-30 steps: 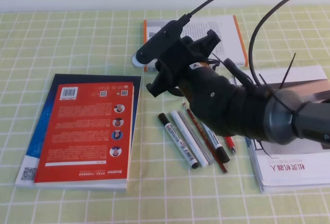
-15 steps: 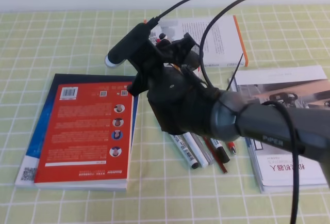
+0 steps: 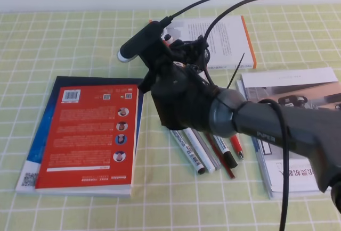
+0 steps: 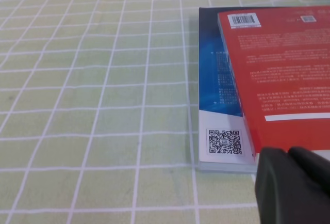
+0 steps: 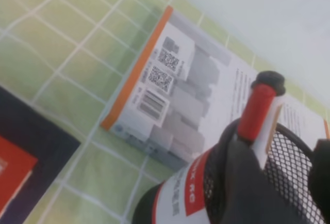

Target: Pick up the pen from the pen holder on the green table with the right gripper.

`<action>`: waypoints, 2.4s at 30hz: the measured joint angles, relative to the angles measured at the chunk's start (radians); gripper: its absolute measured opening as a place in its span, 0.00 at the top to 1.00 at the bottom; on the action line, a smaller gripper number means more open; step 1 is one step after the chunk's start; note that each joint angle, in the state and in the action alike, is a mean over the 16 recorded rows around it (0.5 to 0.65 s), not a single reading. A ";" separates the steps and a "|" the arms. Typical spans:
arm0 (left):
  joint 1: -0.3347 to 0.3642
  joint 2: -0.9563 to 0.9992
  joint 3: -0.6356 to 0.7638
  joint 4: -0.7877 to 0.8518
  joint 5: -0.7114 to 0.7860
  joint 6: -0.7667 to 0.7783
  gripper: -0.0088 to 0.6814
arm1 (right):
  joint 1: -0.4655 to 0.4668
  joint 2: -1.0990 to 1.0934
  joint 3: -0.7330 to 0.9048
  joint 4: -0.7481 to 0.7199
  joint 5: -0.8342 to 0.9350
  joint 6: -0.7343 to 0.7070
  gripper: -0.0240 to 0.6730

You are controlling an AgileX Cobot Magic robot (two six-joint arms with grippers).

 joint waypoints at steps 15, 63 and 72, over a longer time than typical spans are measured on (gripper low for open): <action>0.000 0.000 0.000 0.000 0.000 0.000 0.99 | -0.031 0.046 -0.066 0.016 0.041 0.042 0.64; 0.000 0.000 0.000 0.000 0.000 0.000 0.99 | -0.059 -0.006 -0.153 0.086 -0.009 -0.077 0.90; 0.000 0.000 0.000 0.000 0.000 0.000 0.99 | -0.050 -0.106 -0.151 0.118 0.004 -0.175 0.90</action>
